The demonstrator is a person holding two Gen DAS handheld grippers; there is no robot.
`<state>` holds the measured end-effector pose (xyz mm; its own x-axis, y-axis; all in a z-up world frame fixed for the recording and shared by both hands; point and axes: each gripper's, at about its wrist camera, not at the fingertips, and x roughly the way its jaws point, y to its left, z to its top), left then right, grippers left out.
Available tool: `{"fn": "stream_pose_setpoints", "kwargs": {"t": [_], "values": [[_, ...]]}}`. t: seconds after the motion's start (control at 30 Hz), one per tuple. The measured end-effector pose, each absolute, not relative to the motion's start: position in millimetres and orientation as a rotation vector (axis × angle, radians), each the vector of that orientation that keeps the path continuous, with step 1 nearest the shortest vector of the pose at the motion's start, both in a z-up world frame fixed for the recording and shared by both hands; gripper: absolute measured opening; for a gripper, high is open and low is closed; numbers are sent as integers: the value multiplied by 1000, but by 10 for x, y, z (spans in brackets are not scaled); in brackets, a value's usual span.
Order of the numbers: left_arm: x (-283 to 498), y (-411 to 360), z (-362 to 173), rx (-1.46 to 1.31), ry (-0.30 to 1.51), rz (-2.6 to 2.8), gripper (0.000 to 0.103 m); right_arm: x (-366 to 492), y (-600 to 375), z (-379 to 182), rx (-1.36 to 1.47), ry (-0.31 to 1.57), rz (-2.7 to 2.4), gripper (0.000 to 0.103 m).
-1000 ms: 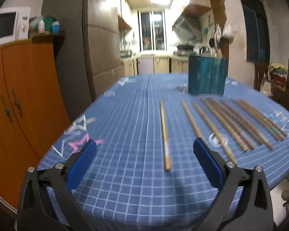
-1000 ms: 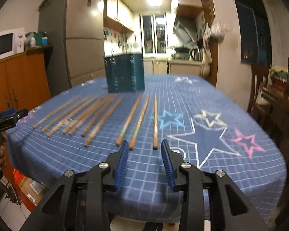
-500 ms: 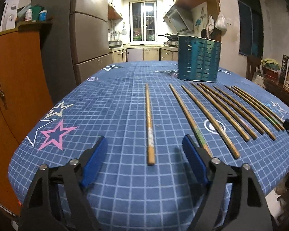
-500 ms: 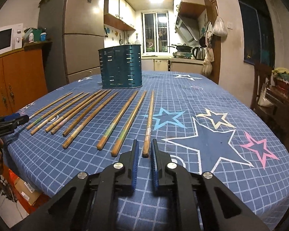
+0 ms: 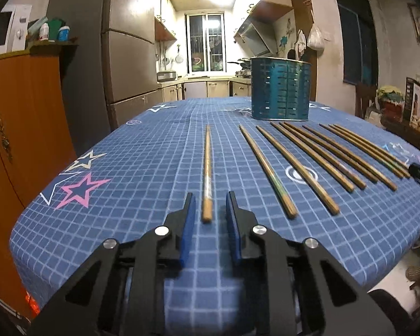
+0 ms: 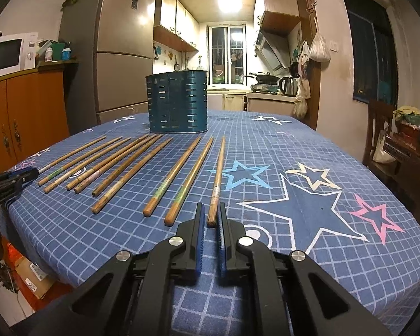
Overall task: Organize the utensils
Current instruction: 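Close the right tool on a wooden chopstick while the left tool grasps another chopstick, then lift the chopsticks with both tools and carry them over the green holder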
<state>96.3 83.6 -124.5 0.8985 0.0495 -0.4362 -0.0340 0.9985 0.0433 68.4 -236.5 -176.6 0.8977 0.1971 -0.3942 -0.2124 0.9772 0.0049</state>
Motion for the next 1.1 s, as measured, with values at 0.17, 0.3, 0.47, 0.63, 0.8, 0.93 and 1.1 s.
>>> {"fn": "stream_pose_setpoints", "kwargs": {"t": [0.17,0.3,0.47,0.63,0.8,0.93,1.1], "values": [[922,836,-1264,11,423,56,19,652,-2373,-1785,-35,392,208,11],[905,833,-1273,-1,409,62,5,629,-2364,-1792,-31,382,201,9],[910,852,-1267,-27,404,59,5,607,-2365,-1799,-18,370,189,8],[911,859,-1261,-37,393,60,5,604,-2359,-1798,-19,361,183,8],[845,842,-1175,-23,362,59,5,571,-2376,-1758,-15,344,176,8],[772,847,-924,-4,301,56,5,502,-2419,-1607,-13,300,172,8],[757,871,-456,6,190,48,5,423,-2429,-1200,-36,202,182,8]]}}
